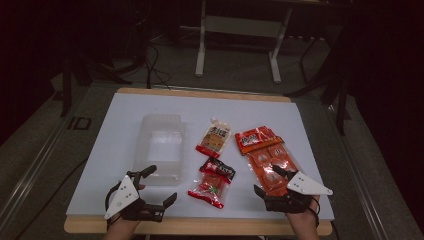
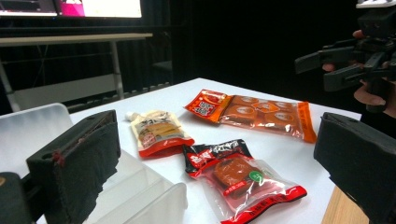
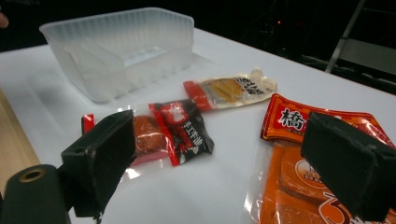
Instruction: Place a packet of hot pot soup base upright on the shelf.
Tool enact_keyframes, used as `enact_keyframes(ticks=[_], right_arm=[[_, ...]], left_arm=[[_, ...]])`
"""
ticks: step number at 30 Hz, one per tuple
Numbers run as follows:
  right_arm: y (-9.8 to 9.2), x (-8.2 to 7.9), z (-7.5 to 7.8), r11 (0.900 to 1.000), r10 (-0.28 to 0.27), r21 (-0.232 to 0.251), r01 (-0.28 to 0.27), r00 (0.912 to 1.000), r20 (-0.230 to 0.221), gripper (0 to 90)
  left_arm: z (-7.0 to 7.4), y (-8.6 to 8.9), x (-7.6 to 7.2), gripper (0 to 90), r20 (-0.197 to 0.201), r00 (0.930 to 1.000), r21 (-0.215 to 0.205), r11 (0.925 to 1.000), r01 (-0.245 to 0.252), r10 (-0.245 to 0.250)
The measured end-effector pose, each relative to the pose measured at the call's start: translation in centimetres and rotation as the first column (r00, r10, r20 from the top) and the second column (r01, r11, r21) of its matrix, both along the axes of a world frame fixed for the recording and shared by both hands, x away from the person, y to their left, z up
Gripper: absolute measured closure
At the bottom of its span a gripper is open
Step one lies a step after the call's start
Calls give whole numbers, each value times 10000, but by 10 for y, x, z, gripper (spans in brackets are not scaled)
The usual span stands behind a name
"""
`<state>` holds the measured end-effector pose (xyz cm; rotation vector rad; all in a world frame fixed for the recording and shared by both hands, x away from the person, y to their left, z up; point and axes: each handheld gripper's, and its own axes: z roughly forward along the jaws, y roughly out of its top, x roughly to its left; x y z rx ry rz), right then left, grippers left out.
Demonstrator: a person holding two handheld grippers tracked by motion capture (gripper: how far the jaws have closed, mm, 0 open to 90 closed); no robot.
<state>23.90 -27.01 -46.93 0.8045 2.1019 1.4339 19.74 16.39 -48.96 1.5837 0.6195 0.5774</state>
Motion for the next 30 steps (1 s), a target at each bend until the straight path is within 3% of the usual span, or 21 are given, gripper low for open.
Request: enact_keyframes(ticks=[5,10,13,17,21,23,30], right_arm=[[5,-2,1,9997,185,-167,-184,9998,36,100],[13,-4,1,9988,346,-345,-344,9994,53,100],[15,-6,4,9983,497,-313,-496,9988,38,100],[17,-10,15,9963,670,-562,-646,9969,408,100],[13,-10,30,9965,772,-377,-749,9950,637,100],[10,-9,38,9966,821,-76,-818,9946,630,100],[3,2,57,9981,608,-124,-600,9939,923,99]], left_arm=[[-4,-4,0,10,-30,9988,161,9987,485,-484],[-3,-10,-4,11,269,9978,418,9974,594,-605],[-2,-11,-4,11,220,9976,244,9976,644,-649],[2,-12,-6,11,-52,9987,244,9985,499,-498],[5,-12,-6,11,-418,9973,23,9982,606,-605],[6,-10,-6,11,-445,9965,-140,9974,705,-711],[5,-12,-6,11,-486,9960,21,9972,749,-747]])
